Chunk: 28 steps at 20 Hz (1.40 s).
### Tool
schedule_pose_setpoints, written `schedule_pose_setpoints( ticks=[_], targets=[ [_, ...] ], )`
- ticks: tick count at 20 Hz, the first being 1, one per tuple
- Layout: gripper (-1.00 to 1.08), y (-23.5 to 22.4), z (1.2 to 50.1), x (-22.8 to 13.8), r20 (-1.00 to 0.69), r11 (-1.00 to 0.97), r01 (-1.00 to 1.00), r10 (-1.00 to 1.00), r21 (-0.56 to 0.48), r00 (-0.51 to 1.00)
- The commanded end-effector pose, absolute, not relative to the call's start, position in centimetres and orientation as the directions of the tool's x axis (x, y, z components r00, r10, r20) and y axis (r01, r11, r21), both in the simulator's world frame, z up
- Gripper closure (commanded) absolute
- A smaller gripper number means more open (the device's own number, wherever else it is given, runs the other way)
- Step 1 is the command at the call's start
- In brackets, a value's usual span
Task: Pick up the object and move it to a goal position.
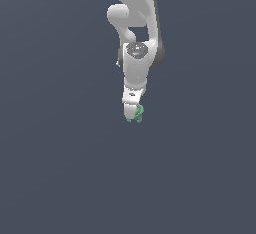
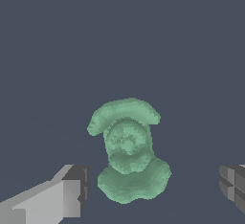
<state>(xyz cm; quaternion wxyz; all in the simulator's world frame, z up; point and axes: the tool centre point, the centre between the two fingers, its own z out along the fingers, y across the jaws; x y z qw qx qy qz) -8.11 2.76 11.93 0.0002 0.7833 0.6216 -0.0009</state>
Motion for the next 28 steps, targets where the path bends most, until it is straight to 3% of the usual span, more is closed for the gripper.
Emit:
schedule_pose_setpoints(
  ticks=[1, 11, 19, 28],
  targets=[
    [-0.92, 3.0, 11.8, -8.5, -0.001, -0.170, 0.985, 0.985, 0.000, 0.170],
    [-0.92, 3.5, 11.4, -9.3, 0.000, -0.050, 0.999, 0.999, 0.000, 0.050],
    [-0.92, 3.5, 10.9, -9.3, 0.000, -0.047, 0.999, 0.999, 0.000, 0.047],
    [-0.92, 3.6, 7.1, -9.4, 0.000, -0.043, 0.999, 0.999, 0.000, 0.043]
  ],
)
